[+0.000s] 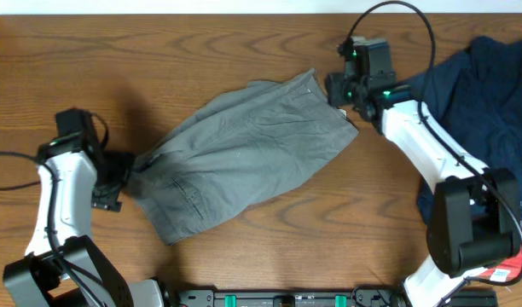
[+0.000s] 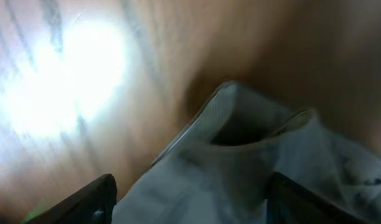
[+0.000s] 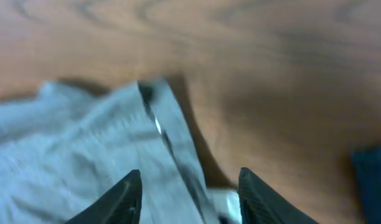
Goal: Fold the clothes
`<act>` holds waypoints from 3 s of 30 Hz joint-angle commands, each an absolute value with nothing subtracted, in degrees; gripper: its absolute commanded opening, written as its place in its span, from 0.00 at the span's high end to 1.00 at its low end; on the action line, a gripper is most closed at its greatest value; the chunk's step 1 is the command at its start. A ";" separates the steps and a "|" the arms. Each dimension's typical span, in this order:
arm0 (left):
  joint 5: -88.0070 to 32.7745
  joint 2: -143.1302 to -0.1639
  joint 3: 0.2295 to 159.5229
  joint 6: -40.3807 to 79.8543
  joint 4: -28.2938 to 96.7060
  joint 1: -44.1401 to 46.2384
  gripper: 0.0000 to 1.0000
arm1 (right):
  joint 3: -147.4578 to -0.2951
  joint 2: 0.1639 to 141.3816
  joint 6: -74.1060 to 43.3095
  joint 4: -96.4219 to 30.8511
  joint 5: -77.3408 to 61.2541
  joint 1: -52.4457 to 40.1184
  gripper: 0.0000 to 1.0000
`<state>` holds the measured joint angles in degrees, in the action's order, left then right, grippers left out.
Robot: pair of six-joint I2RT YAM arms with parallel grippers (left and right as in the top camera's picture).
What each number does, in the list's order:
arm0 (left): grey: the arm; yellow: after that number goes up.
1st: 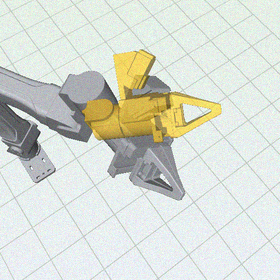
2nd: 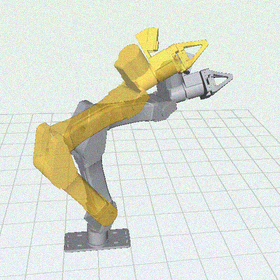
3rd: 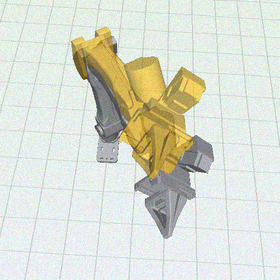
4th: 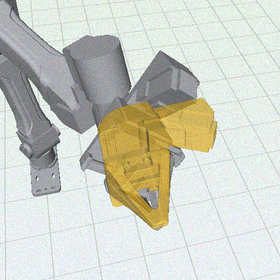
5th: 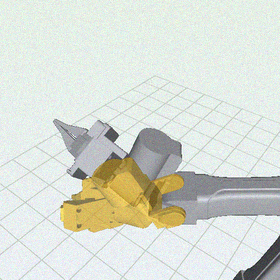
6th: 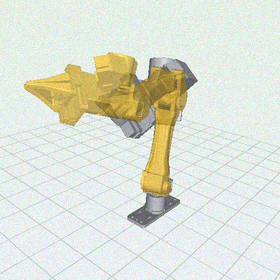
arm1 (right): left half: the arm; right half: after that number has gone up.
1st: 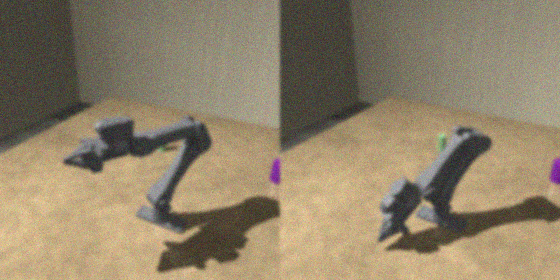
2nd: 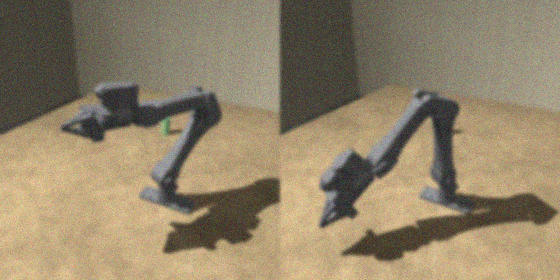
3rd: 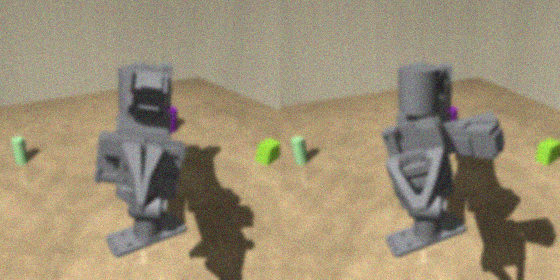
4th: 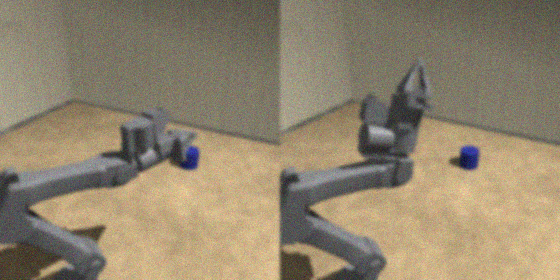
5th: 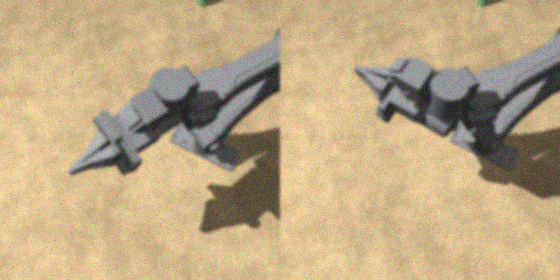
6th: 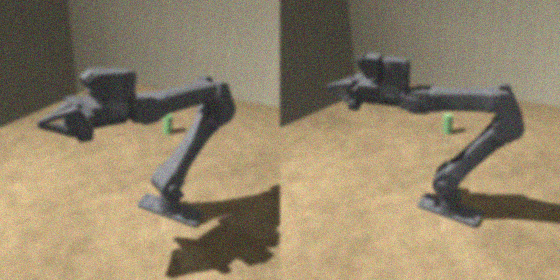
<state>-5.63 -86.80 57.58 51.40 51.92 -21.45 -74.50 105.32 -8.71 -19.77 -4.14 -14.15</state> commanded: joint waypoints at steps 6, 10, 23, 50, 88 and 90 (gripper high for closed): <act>-11.60 -86.70 56.55 41.76 59.57 -17.50 0.01 | -72.31 113.08 -3.99 -21.23 -7.53 -16.86 0.48; -11.22 -86.70 54.24 40.91 59.48 -14.52 0.02 | -72.31 117.40 -5.17 -20.78 -6.39 -16.80 0.46; -10.04 -86.70 53.56 34.13 48.34 -10.63 0.02 | -72.31 119.44 -26.35 -43.70 4.23 -15.44 0.78; -19.59 -82.15 55.66 16.51 38.96 3.75 0.41 | -72.31 102.35 -7.42 -43.07 -6.94 -15.84 0.78; -11.90 -88.07 61.45 17.39 28.18 -0.16 0.05 | -75.96 104.84 -14.90 -29.71 3.64 -10.81 0.45; -10.20 -83.70 61.45 17.37 34.06 -1.48 0.00 | -75.96 100.18 -14.94 -32.75 3.60 -10.68 0.43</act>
